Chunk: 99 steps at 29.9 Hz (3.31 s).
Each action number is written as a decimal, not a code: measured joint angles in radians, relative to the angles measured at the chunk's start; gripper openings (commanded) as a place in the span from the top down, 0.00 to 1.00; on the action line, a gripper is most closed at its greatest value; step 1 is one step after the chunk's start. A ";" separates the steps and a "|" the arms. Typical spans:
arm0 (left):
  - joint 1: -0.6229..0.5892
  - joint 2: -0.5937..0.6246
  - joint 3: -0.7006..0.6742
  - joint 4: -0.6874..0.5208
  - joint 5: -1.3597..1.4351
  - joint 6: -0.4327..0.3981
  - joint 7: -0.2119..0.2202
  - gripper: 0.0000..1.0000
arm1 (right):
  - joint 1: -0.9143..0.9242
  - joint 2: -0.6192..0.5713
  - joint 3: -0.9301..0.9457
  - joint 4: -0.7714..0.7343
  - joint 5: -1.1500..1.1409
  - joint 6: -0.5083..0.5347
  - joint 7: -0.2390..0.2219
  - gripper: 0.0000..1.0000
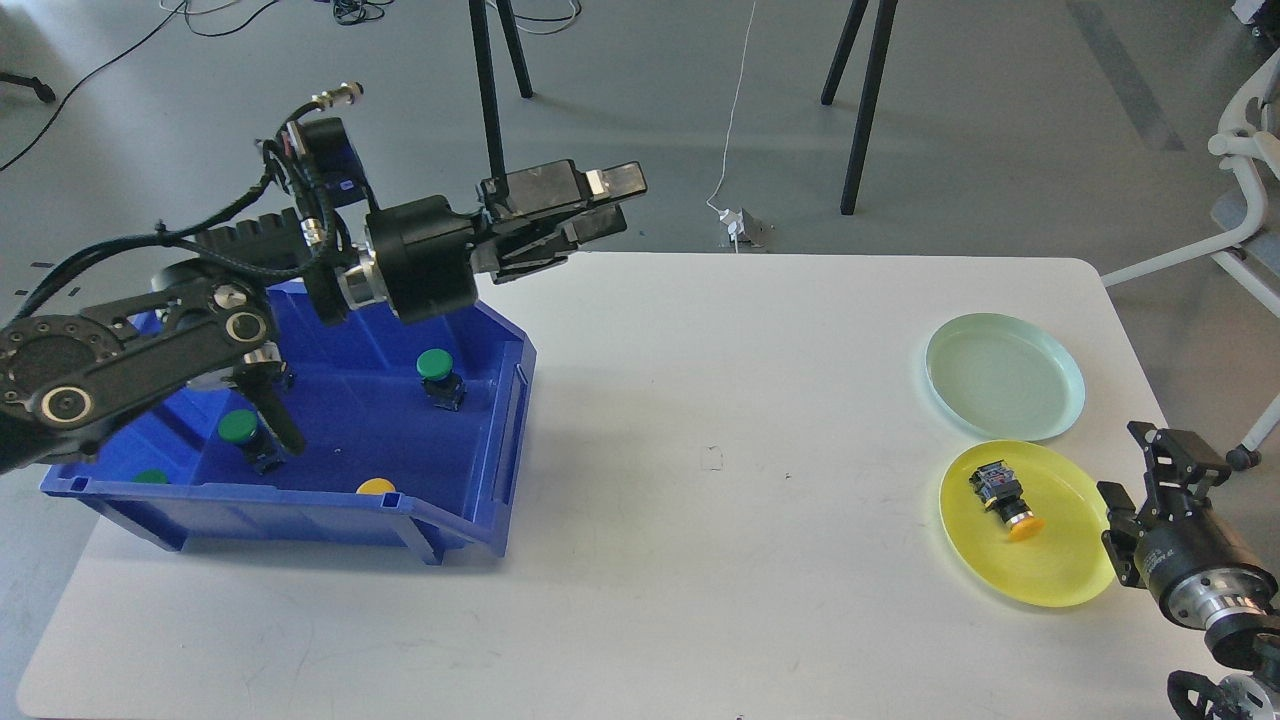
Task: Pass button and place on color plate
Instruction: 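Move the left gripper back over the blue bin, then lower the left gripper and grasp a green button in the bin, then lift the green button and extend the left arm toward the right gripper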
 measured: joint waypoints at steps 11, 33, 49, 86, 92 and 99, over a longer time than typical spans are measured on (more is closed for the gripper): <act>-0.039 0.316 0.169 0.050 0.556 -0.092 0.000 0.21 | 0.000 0.076 0.334 0.008 0.007 0.330 0.000 0.04; -0.005 0.078 0.365 0.571 0.851 -0.099 0.000 0.22 | -0.035 0.126 0.383 0.005 0.007 0.401 0.000 0.04; 0.046 0.032 0.363 0.636 0.842 -0.096 0.000 0.24 | -0.036 0.126 0.382 0.004 0.007 0.404 0.000 0.04; -0.077 0.290 0.208 0.188 0.783 -0.161 0.000 0.87 | -0.054 0.126 0.383 -0.002 0.006 0.404 0.000 0.03; -0.080 0.359 0.046 -0.044 0.649 -0.184 0.000 0.86 | -0.054 0.121 0.363 0.003 -0.007 0.405 0.000 0.03; -0.082 0.090 0.011 -0.040 0.390 -0.185 0.000 0.86 | -0.025 0.117 0.299 0.040 -0.129 0.408 0.000 0.03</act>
